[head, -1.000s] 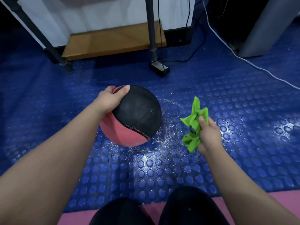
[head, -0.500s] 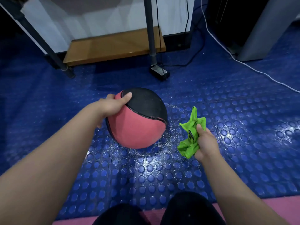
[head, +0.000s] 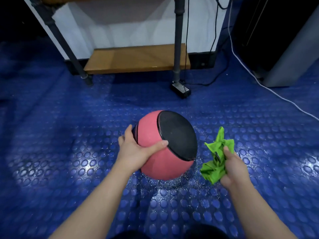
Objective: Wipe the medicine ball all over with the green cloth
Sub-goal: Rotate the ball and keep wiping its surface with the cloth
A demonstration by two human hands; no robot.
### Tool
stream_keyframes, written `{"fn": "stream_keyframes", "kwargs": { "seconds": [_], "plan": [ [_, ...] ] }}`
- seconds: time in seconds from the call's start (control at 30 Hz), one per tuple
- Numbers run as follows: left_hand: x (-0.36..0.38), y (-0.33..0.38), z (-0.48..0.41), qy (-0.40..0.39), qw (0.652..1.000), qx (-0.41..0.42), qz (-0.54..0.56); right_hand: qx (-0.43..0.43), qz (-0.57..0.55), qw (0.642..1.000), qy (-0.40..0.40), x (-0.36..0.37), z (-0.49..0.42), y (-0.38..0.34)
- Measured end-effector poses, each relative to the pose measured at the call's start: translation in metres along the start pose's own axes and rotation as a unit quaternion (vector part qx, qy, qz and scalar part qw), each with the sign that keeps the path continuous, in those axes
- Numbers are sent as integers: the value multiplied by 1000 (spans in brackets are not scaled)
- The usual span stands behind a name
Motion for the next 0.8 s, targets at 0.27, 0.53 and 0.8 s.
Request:
{"fn": "stream_keyframes", "kwargs": {
  "seconds": [0.27, 0.53, 0.8],
  "plan": [
    [-35, -36, -5, -107, 983, 146, -41, 5, 6, 1000, -4, -5, 0, -4],
    [-58, -60, 3, -123, 975, -22, 184, -1, 11, 1000, -5, -7, -4, -4],
    [-30, -29, -12, -145, 969, -18, 199, 9, 15, 1000, -15, -1, -2, 12]
  ]
}}
Point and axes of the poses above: each hand's wrist, its own z-axis away from the middle knuckle, its own x-axis out of the palm, y = z × x, the point moved 2 cm from there along -z, towards the middle knuckle, and after that the axes turned 2 degrees about x, right-handed, at the moved point
